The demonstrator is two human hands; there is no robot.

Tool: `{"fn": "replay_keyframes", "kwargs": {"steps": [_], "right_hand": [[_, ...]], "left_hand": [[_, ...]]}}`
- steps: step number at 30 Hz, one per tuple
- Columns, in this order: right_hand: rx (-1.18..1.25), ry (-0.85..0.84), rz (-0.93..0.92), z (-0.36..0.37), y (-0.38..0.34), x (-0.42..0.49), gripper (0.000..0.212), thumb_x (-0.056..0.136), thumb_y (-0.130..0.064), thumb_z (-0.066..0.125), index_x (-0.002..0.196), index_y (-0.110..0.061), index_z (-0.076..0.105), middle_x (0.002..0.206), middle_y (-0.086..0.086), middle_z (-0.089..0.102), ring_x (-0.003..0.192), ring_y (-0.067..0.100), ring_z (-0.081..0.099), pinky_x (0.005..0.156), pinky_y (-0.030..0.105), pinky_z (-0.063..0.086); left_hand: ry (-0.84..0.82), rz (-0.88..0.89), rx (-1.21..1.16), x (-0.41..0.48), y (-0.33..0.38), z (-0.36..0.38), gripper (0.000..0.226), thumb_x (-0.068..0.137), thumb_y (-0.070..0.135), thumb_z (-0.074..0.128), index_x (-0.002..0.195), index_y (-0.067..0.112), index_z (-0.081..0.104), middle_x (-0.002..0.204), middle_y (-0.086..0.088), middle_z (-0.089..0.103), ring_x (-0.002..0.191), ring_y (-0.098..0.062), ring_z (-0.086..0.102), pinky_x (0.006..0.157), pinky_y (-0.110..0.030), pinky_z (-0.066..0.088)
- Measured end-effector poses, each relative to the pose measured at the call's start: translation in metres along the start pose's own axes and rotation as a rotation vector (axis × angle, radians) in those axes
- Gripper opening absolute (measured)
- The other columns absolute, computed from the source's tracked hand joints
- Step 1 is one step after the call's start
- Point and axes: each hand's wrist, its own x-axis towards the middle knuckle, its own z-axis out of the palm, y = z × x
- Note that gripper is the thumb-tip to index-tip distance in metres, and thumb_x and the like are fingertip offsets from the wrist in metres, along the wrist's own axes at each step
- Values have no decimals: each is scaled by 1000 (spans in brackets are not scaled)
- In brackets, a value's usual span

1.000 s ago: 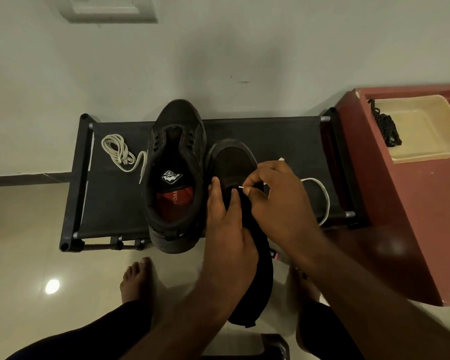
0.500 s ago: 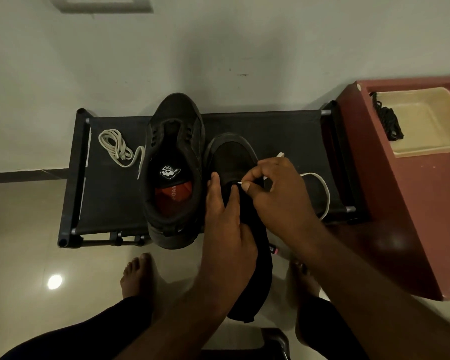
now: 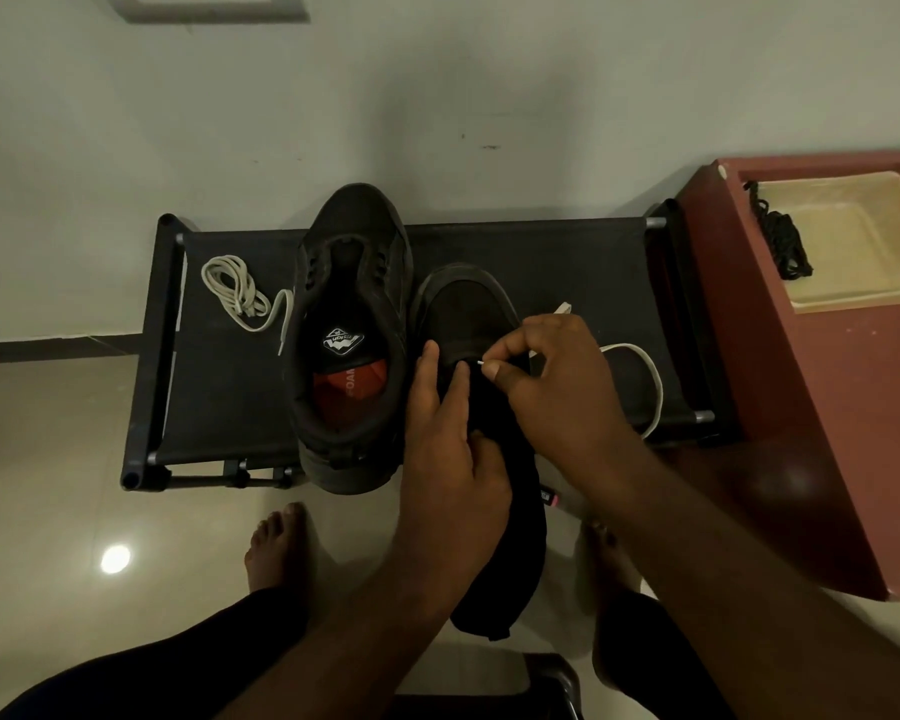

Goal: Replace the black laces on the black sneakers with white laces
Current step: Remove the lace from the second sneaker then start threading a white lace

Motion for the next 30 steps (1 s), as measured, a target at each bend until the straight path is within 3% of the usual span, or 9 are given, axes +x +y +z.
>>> {"fn": "replay_keyframes", "kwargs": {"steps": [4,8,11,14,18,22,26,28,30], "right_hand": [[121,35,74,5,-1,-1,15,89,-11,72,81,-24,68,113,-3,55,96,-13,45,77,-7,29],[245,-12,156,7,1,2,10,90,-14,71,84,-22,72,119,-2,57,107,-3,51,76,-5,34],[287,-50,127,7,5,6,11,87,-15,74,80,-24,74,111,3,62,106,10,59,82,13,44],[42,7,-9,6,7,5,14,82,-21,78,80,-34,73,112,-1,62,119,14,52,96,29,44],[-269,10,-47,-5,-7,-5,5,86,-29,74,90,-27,73,143,-1,45,139,17,32,109,48,36],[-465,38,-192,-3,-14,-9,10,86,-24,70,90,-15,74,143,10,49,139,29,36,102,55,37],[-369,63,-185,5,-9,-8,4,83,-16,70,81,-13,70,129,10,57,127,28,46,98,50,41],[-192,37,-131,4,-3,-1,7,82,-11,72,76,-15,70,123,2,56,124,21,47,100,45,43],[-52,13,-93,4,1,3,11,81,-8,75,74,-15,71,115,-4,55,123,15,48,99,38,45]], "left_hand": [[-1,3,49,2,1,-2,63,95,-1,45,153,17,29,163,15,2,146,7,1,105,5,6],[-2,-4,43,2,2,-2,63,95,0,45,153,19,29,163,16,3,144,8,1,101,8,5],[-1,2,39,2,1,-1,62,96,1,45,153,19,29,163,17,2,146,7,1,104,5,7],[-17,7,44,1,0,0,61,96,2,44,153,19,31,163,19,0,147,6,1,111,-3,8],[-35,29,58,0,-1,-1,59,98,4,44,153,20,32,163,16,-1,146,6,-2,108,2,3],[1,67,60,0,-3,1,52,100,10,47,150,21,38,164,12,4,147,3,4,109,1,5],[-8,62,74,2,-4,0,51,100,10,47,149,22,39,164,11,3,148,1,4,110,0,6],[-23,60,100,2,-6,0,56,98,6,44,152,18,35,164,9,0,149,-2,0,118,-11,6],[-34,72,189,3,-7,2,56,98,14,35,154,13,30,165,1,-4,151,-10,-5,119,-20,1]]}}
